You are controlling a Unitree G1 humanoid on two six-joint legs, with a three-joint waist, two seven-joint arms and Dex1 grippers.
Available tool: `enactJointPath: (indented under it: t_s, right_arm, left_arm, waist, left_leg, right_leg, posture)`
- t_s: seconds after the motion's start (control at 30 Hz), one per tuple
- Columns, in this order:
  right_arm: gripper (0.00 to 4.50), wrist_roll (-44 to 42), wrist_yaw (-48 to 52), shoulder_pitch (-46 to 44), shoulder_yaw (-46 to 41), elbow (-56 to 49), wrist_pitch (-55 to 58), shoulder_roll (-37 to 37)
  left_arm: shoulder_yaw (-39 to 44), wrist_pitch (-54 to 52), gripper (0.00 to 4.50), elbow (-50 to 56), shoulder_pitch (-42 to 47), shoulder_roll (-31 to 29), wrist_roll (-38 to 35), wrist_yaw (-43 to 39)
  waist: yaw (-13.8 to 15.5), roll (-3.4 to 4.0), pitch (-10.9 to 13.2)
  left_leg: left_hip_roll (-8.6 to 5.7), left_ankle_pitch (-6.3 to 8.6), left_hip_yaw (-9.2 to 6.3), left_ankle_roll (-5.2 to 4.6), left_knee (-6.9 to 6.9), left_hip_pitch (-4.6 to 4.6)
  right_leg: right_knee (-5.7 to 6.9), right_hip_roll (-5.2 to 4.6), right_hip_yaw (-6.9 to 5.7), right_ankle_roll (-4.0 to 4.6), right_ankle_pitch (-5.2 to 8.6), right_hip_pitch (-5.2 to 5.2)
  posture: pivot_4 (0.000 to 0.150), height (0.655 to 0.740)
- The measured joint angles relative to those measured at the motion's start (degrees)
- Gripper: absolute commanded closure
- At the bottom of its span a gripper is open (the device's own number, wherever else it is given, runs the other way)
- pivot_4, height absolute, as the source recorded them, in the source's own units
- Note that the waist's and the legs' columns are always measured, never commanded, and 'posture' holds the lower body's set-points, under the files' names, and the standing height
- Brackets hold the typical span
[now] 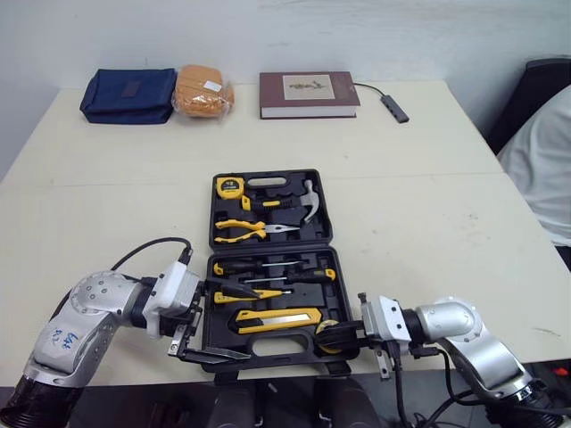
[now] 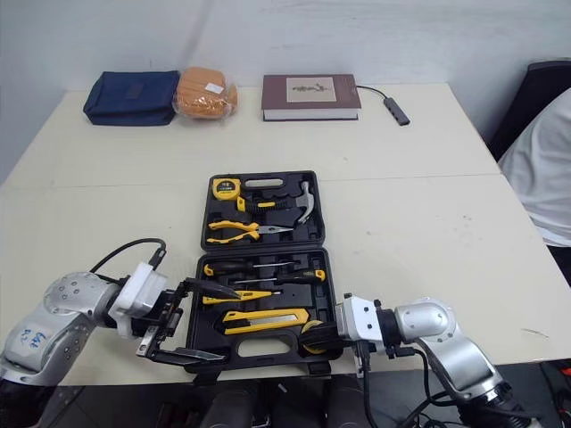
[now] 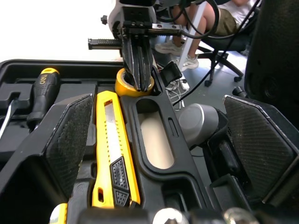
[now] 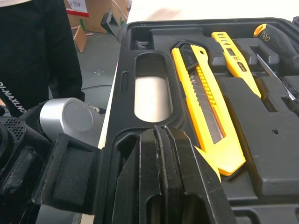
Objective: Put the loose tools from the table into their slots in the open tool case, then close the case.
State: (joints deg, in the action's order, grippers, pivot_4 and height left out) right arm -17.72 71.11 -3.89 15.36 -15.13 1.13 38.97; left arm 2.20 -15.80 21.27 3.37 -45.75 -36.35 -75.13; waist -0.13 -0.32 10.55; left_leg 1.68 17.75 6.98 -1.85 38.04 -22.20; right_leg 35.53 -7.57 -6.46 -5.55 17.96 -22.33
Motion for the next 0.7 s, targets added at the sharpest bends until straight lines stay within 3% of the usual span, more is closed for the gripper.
enactJointPath:
  t_s: [0.23,0.37,0.53,0.7]
  right_arm:
    - [4.49,0.0,-0.5,-0.1,0.8,0.5,1.1,0.7]
    - [4.49,-1.8,-1.1,-0.2,0.9,1.6,4.5,0.6]
    - [4.49,-2.6,-1.2,-1.0,1.3,2.1,5.7,0.6]
    - [4.49,-2.5,-0.3,-1.6,1.7,4.6,-0.7,-0.3]
  left_arm:
    - [2.0,1.5,0.00,0.0,-1.0,0.3,-0.1,0.1]
    - [4.5,3.0,0.00,-0.6,-2.9,0.2,-0.2,-0.2]
    - [5.2,3.6,0.00,-1.5,-3.7,0.2,-0.1,0.0]
    - [5.9,3.8,0.00,-1.9,-3.7,0.3,-0.1,0.9]
  waist:
    - [0.0,-0.32,-0.3]
    - [0.1,-0.38,-0.6]
    - [0.1,-0.40,-0.7]
    - [0.0,-0.29,-0.6]
  left_leg:
    - [0.01,0.02,-0.07,0.01,0.00,0.13]
    - [0.09,0.60,-0.21,0.08,-0.19,1.01]
    - [0.09,0.61,-0.23,0.09,-0.25,1.02]
    - [0.09,0.50,-0.19,0.26,-0.37,0.90]
  right_leg:
    - [-0.05,-0.06,-0.02,0.01,0.00,0.16]
    - [-0.46,-0.07,-0.07,0.07,0.04,0.87]
    - [-0.49,-0.08,-0.05,0.10,0.05,0.86]
    - [-0.48,-0.08,-0.04,0.13,0.06,0.88]
  posture:
    - [0.150,0.7400]
    - [0.150,0.7400]
    - [0.150,0.7400]
    - [0.150,0.7400]
